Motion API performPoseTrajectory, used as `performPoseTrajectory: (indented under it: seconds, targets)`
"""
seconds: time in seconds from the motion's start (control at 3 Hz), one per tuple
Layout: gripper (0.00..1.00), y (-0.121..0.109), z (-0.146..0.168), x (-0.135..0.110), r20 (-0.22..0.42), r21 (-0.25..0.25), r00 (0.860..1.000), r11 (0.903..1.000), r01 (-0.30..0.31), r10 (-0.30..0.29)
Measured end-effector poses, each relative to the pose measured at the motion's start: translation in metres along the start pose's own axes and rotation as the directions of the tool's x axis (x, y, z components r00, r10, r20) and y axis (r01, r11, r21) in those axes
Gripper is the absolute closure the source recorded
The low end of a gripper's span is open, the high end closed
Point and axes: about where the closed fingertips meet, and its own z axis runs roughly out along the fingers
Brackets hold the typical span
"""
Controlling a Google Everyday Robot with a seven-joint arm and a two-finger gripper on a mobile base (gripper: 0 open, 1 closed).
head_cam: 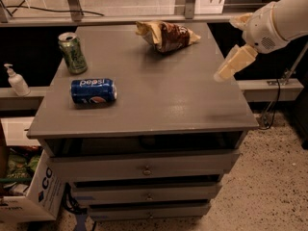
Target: Move brown chip bag near pepsi can
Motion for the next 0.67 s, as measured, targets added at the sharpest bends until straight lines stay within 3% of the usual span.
performPoseTrajectory:
  seconds: [0.33, 0.67]
  targets:
    - [0.00, -0.003, 0.006, 0.002, 0.040, 0.017, 0.999, 0.9999, 0.004, -0.004]
    - [0.00, -0.014, 0.037, -0.009, 0.116, 0.029, 0.993, 0.9995, 0.012, -0.015]
